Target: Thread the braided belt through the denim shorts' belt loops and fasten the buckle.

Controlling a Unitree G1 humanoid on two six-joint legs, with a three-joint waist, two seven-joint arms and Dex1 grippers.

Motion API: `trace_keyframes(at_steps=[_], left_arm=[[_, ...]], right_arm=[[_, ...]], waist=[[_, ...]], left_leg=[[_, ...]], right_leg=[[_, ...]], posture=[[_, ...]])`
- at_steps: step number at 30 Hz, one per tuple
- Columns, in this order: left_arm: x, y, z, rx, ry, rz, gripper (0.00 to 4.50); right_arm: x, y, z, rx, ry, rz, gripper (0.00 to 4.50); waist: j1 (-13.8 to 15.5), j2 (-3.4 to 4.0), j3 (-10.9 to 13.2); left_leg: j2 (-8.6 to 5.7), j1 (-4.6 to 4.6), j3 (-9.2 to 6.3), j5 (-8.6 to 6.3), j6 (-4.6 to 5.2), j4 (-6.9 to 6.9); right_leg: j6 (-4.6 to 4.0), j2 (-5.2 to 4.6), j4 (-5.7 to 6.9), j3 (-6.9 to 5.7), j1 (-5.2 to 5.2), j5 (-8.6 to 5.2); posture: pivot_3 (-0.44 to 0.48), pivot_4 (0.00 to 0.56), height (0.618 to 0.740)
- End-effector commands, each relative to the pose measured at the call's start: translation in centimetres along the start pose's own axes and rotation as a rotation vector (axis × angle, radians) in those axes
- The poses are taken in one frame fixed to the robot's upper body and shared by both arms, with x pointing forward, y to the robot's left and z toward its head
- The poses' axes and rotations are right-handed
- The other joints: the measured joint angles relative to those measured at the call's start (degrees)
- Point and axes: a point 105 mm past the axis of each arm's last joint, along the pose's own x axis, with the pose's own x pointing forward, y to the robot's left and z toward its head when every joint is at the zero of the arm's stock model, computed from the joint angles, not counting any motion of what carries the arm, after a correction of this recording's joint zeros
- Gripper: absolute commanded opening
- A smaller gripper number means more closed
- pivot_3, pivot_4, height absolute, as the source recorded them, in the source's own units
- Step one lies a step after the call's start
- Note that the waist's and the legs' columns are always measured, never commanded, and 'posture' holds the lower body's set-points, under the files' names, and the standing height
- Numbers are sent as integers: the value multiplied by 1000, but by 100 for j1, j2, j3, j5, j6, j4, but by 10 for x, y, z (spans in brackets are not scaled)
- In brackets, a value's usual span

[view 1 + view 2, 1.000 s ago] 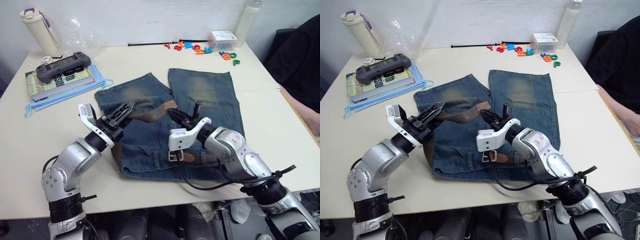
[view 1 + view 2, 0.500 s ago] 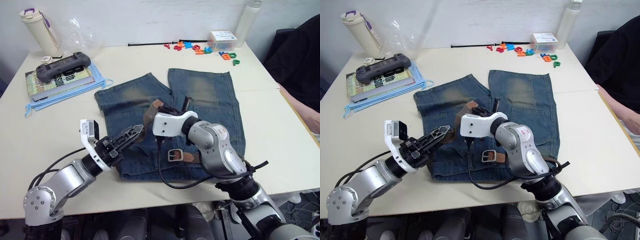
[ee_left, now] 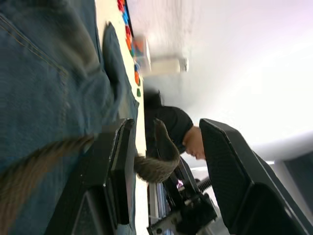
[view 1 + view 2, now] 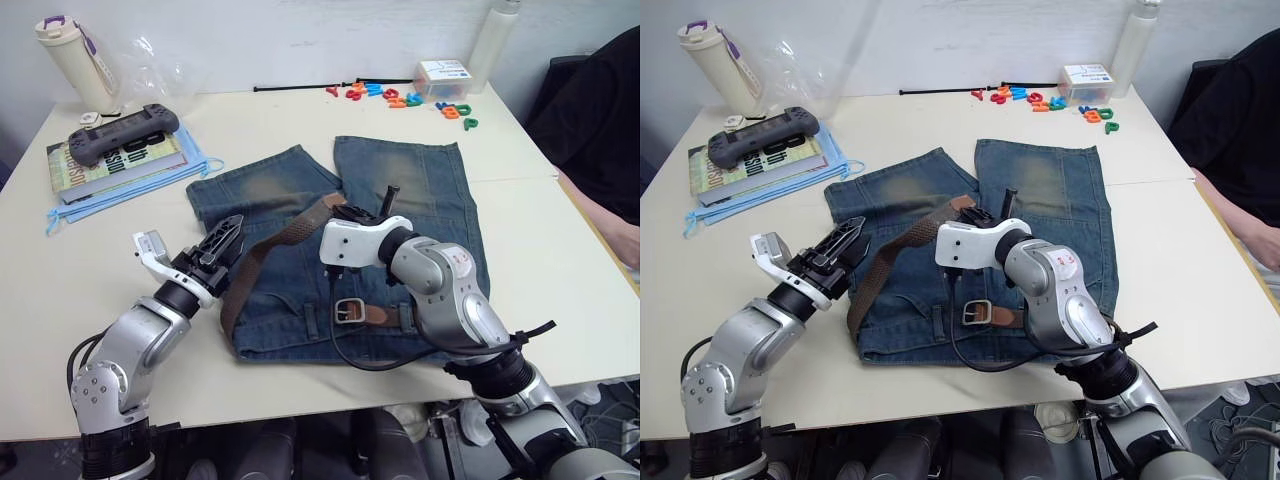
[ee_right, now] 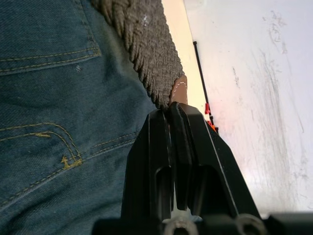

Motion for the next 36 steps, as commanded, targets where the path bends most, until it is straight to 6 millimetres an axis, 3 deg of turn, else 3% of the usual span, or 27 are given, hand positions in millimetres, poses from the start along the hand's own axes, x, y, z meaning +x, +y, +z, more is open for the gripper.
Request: trace_keyframes(at_steps=[1,5,11,14,22,29,36], left_arm=[[-12,-10,-32,161,248,-61,2383],[-27,-22,-59,197,406,-168,2383],[-28,-31,-63,231,437,-253,2383],[-15,-23,-65,217,397,-213,2383],[23,-8,-56,-50,202,-144,2383],[32,-28,-62,-103,182,-219,2383],[43,-31,-60,-136,126,-194,2383]], right_arm=[[-10,-24,11,13,-29,-90,0],[-7,-28,10,63,-11,-102,0],[1,-28,13,120,10,-93,0],[4,-26,17,167,15,-57,0],[1,-19,27,239,12,42,0],[-2,-17,29,278,24,75,0],[-2,-15,33,280,17,78,0]], waist=[[-18,0,0],[-16,3,1],[-18,5,2],[-7,5,2],[-7,1,-1],[-9,1,-1],[-13,0,-1]], left_leg=[[1,1,0,0,0,-1],[1,0,0,-1,-2,-2],[5,2,-1,0,-5,-2],[3,1,-1,0,-5,-3],[0,0,-3,-1,-3,-1],[2,0,-2,0,-5,-2],[-1,0,-2,0,-5,-1]], right_leg=[[0,1,2,1,0,0],[-4,3,5,3,-4,-2],[-11,4,10,0,-5,-6],[-11,0,10,0,-5,-6],[-5,-1,5,-3,-4,-3],[-5,1,7,-2,-5,-3],[-3,0,5,-1,-5,-2]], posture=[[0,150,659],[0,150,659],[0,150,659],[0,150,659],[0,150,659],[0,150,659],[0,150,659]])
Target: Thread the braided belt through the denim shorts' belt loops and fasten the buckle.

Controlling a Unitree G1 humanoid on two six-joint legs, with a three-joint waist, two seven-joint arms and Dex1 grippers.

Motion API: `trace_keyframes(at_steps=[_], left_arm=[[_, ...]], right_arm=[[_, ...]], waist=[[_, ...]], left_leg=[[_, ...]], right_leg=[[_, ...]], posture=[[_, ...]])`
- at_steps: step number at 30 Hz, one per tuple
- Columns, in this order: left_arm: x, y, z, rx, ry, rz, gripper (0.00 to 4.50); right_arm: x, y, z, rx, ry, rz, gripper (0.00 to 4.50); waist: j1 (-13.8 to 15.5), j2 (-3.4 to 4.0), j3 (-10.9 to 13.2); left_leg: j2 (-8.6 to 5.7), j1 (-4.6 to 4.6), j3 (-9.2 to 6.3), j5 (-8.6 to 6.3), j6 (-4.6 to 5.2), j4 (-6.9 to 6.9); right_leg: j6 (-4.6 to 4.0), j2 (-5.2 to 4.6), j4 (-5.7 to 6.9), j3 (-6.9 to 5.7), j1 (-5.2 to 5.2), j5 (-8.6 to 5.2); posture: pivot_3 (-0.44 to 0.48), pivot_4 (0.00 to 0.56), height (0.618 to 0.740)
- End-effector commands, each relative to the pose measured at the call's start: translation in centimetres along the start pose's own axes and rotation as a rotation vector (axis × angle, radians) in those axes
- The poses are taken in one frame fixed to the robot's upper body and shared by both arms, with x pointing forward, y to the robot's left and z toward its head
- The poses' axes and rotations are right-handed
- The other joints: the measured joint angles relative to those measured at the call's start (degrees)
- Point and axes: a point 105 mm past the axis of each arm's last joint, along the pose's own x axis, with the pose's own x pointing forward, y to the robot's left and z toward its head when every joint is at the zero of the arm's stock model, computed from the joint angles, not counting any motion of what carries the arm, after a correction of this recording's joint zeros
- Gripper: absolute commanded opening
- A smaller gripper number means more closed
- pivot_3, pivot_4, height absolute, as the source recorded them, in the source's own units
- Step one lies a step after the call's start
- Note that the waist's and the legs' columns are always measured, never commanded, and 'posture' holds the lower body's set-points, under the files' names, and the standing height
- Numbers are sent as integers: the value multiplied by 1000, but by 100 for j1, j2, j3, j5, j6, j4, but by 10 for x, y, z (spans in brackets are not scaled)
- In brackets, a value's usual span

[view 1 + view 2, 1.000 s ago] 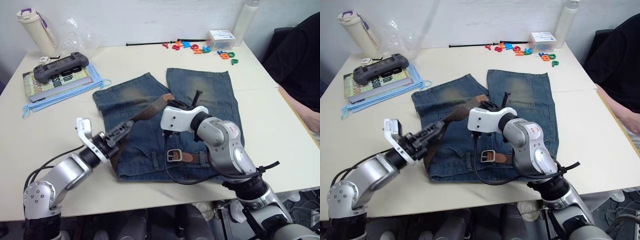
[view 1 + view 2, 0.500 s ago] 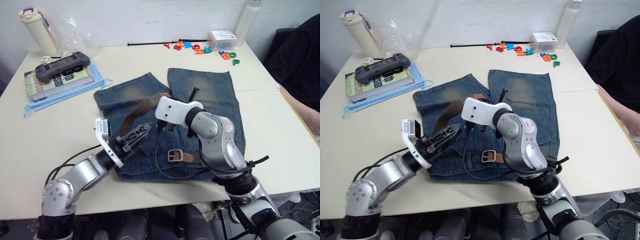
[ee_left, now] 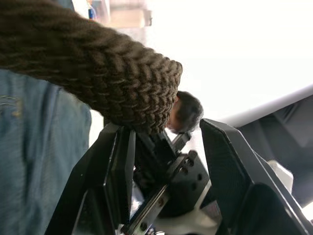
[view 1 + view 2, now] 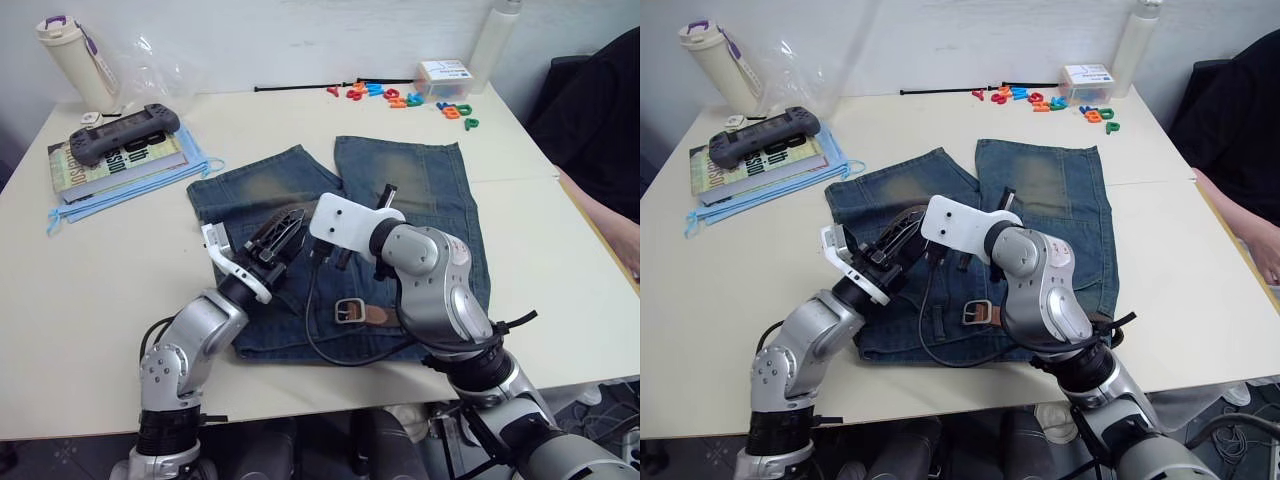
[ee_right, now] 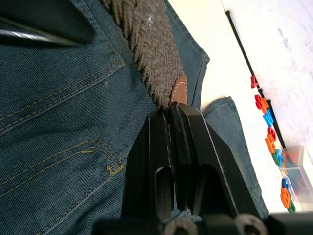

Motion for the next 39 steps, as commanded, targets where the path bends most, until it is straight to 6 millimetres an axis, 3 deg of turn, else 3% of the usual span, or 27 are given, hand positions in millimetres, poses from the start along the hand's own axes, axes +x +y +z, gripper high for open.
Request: trace_keyframes(at_steps=[1,11,14,16,18,30,34,38,39], left_arm=[[3,-13,5,11,-44,-22,2383],[3,-14,11,-3,-79,24,2383],[3,-13,12,-14,-87,31,1569],[3,-14,13,-14,-88,28,553],[3,-15,14,-13,-89,28,38],[-8,-22,25,73,-60,19,38],[-19,-28,28,133,-38,-10,0],[-31,-35,36,195,-40,-38,0],[-35,-37,39,214,-37,-46,0]], right_arm=[[-7,-5,17,-28,-65,-30,0],[-9,1,22,-75,-93,-13,0],[-9,1,22,-84,-97,-16,0],[-10,0,22,-86,-97,-18,0],[-10,0,22,-88,-96,-20,0],[-13,0,24,-25,-125,-28,0],[-19,-4,17,97,-129,-42,1411],[-33,-7,9,254,-146,-21,3379],[-39,-6,6,309,-159,5,3691]], waist=[[-3,0,0],[8,0,0],[7,0,0],[7,0,0],[6,0,0],[5,0,0],[5,-1,-1],[14,-1,0],[15,-1,0]], left_leg=[[1,0,0,0,0,-1],[0,0,0,1,-1,1],[0,0,0,1,-1,1],[0,0,0,1,-1,1],[0,0,0,1,-1,1],[1,0,-1,1,-1,0],[1,-1,-1,0,-1,0],[1,-1,-2,0,0,-1],[1,-1,-3,0,-1,0]], right_leg=[[0,0,0,0,0,0],[0,0,0,-1,0,0],[1,0,1,-1,0,0],[0,0,0,-1,0,0],[1,0,1,0,0,0],[0,2,0,0,0,0],[0,1,-1,0,0,0],[0,1,-1,-1,0,0],[0,1,-1,-1,0,0]], posture=[[0,150,659],[0,150,659],[0,150,659],[0,150,659],[0,150,659],[0,150,659],[0,150,659],[0,150,659],[0,150,659]])
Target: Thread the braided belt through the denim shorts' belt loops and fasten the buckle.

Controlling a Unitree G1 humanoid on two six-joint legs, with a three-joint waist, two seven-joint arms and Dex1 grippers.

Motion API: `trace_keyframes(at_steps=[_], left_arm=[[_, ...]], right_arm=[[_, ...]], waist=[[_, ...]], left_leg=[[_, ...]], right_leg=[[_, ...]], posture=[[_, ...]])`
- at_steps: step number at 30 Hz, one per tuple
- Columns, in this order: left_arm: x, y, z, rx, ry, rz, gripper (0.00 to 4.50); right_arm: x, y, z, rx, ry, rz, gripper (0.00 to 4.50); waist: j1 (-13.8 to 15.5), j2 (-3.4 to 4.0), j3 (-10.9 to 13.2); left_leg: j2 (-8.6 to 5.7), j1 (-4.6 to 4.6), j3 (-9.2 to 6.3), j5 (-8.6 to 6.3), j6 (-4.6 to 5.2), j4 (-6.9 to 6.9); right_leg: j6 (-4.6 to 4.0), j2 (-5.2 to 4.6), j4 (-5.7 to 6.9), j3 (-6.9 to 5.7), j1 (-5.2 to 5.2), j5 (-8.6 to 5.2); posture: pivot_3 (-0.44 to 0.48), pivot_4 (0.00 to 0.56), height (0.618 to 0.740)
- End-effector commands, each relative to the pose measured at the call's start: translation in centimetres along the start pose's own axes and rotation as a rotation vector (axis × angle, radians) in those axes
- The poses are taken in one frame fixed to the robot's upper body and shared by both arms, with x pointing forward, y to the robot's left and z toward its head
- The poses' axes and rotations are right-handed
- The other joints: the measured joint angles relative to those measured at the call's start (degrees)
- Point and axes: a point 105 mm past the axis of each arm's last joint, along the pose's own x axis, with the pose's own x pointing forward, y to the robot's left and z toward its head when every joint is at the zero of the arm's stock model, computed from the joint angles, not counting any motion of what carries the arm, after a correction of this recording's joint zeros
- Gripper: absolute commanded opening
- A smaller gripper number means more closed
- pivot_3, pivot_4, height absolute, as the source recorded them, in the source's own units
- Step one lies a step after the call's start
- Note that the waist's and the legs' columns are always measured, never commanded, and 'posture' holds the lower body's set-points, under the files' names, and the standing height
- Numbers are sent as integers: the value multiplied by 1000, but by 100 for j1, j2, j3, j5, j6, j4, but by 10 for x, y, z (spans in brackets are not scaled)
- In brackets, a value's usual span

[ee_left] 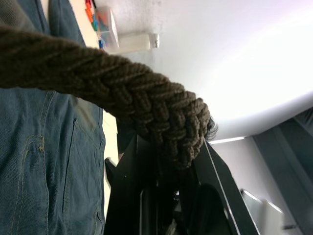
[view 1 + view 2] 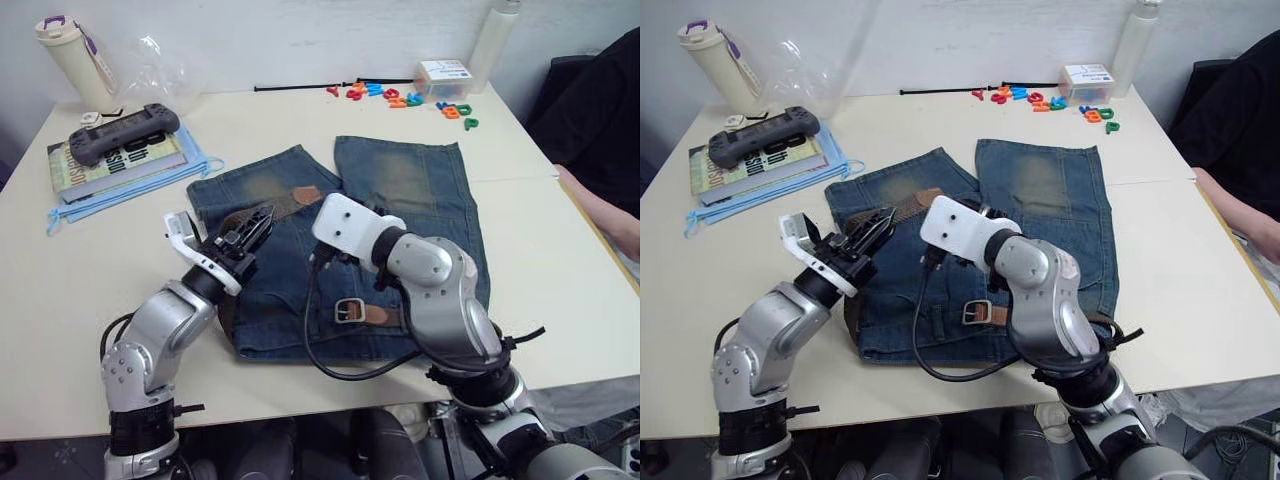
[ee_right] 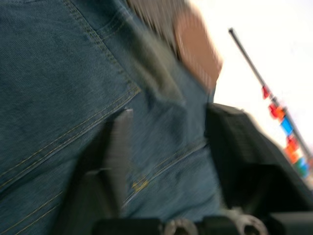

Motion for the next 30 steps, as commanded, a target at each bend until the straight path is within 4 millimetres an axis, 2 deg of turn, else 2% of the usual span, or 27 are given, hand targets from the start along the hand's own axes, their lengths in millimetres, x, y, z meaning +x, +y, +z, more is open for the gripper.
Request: trace_keyframes(at_steps=[1,5,8,10,13,15,19,24,30], left_arm=[[-15,-17,9,90,13,-79,0],[-38,-7,8,152,119,-60,0],[-61,5,4,157,243,-28,0],[-73,12,1,141,310,-3,0],[-89,20,-2,101,380,35,0],[-98,27,-12,67,441,68,0],[-100,37,-27,49,510,132,0],[-97,50,-22,75,495,243,0],[-99,49,-21,110,517,273,0]], right_arm=[[-28,-9,7,161,-92,13,3691],[-54,-11,-1,337,-138,73,3691],[-74,0,-5,521,-168,201,3691],[-80,4,-6,623,-180,243,3691],[-85,7,-7,671,-186,282,3691],[-87,8,-9,695,-179,289,3691],[-90,12,-14,705,-146,295,3691],[-97,19,-19,646,-110,315,3691],[-105,18,-17,606,-141,326,3691]], waist=[[2,0,0],[-14,2,1],[-8,5,3],[-15,5,3],[-3,11,6],[-6,12,7],[2,13,7],[7,13,7],[-11,15,8]], left_leg=[[0,0,-1,0,0,0],[4,1,-1,-1,1,-8],[5,3,-4,-1,2,-14],[4,8,-5,-2,4,-30],[3,15,-7,-1,4,-53],[4,17,-7,0,4,-62],[2,17,-7,0,5,-75],[2,16,-8,0,6,-78],[4,18,-4,0,7,-81]], right_leg=[[0,0,0,0,0,0],[-1,2,-7,0,0,0],[-4,1,-10,-1,2,-2],[-8,-1,-15,0,3,-4],[-13,-10,-20,-2,3,-6],[-15,-13,-23,-2,2,-7],[-16,-19,-36,-2,2,-7],[-14,-20,-45,-3,4,-6],[-11,-20,-47,-2,5,-4]], posture=[[0,150,659],[0,150,659],[0,150,659],[0,150,659],[0,150,659],[0,150,659],[0,150,659],[0,150,659],[0,150,659]])
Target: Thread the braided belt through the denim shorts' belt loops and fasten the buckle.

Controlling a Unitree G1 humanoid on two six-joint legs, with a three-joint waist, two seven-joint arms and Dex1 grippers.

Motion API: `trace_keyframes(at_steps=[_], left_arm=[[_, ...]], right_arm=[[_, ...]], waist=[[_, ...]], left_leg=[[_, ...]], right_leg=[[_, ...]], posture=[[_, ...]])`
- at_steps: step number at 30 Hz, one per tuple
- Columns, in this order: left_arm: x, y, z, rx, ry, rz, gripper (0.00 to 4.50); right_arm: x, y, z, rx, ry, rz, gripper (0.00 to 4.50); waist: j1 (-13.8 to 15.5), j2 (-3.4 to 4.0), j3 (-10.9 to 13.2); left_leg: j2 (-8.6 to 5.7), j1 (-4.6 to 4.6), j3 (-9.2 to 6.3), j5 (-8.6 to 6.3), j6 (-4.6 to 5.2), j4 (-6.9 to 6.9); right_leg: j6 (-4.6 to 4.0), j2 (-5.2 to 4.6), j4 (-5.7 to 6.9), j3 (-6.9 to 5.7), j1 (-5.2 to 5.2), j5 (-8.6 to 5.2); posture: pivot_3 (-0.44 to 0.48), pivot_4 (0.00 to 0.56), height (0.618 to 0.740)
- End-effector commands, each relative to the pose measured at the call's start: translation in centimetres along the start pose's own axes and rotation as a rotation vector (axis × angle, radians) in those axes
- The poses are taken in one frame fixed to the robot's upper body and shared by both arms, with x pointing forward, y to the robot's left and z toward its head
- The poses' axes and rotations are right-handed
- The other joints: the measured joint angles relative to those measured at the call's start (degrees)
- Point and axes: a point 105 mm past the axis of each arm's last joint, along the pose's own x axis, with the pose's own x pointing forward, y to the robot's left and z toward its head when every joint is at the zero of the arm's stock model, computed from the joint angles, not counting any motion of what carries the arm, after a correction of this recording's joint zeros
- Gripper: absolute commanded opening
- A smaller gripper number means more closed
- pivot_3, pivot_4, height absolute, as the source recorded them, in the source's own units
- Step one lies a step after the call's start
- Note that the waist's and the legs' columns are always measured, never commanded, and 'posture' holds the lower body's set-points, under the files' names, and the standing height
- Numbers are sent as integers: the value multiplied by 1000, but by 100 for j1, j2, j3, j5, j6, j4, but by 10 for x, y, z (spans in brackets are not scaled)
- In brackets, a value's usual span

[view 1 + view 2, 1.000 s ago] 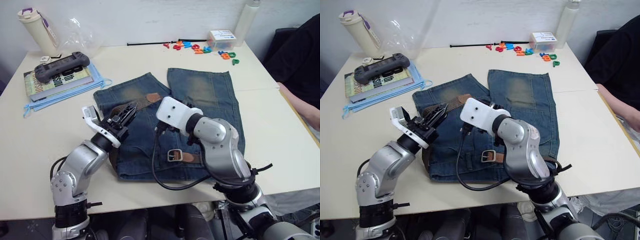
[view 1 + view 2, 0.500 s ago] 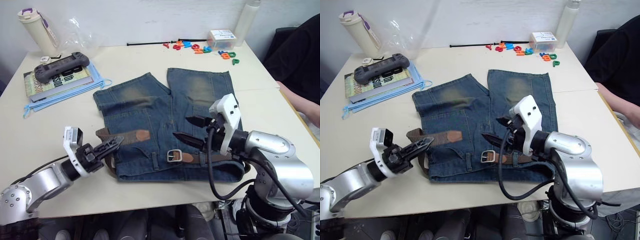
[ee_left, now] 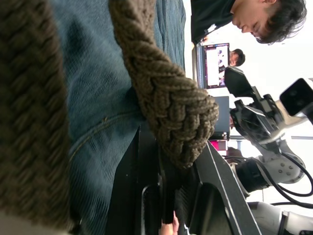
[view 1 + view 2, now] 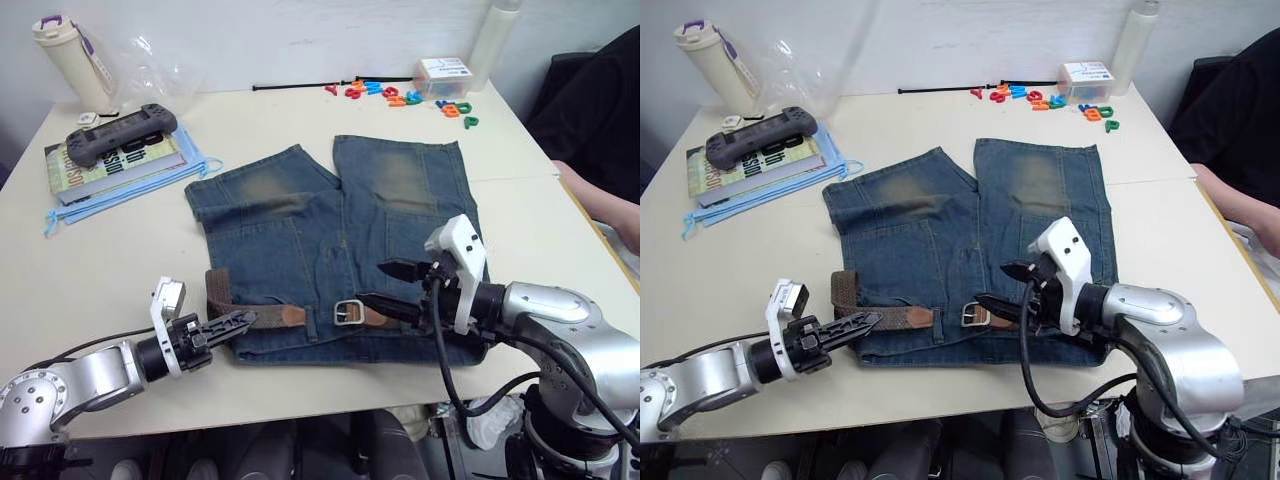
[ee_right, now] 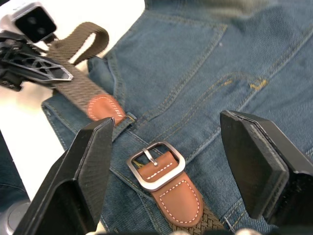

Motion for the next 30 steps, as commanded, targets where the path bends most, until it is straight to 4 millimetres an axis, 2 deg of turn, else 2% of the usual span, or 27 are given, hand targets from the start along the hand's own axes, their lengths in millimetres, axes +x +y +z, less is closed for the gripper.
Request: trace_keyframes(at_steps=[1,9,18,23,26,30], left_arm=[[-4,-4,-1,23,20,11,0],[-5,-1,-7,25,70,40,0],[17,4,-10,7,51,66,0],[23,5,-21,1,90,74,0],[27,5,-19,-1,88,73,0],[37,0,-24,36,169,48,0]], right_arm=[[-9,15,14,-127,-58,16,3691],[-8,17,17,-134,-80,10,3691],[-9,19,24,-153,-93,4,3691],[-10,20,24,-153,-90,3,3691],[-10,19,24,-152,-85,3,3691],[-9,19,20,-148,-69,3,3691]], waist=[[6,0,0],[14,2,1],[18,1,1],[23,1,1],[25,1,1],[32,1,0]], left_leg=[[0,0,0,0,0,-1],[-2,-1,-1,0,3,-1],[-2,-1,-1,0,6,-1],[-3,-1,0,0,6,-1],[-3,0,-1,1,8,-1],[-4,0,-1,1,8,0]], right_leg=[[0,0,0,0,0,0],[1,-2,-5,0,2,0],[4,-2,-7,0,5,2],[4,-2,-7,0,5,2],[5,-3,-10,0,8,3],[8,-3,-10,0,9,4]], posture=[[0,150,659],[0,150,659],[0,150,659],[0,150,659],[0,150,659],[0,150,659]])
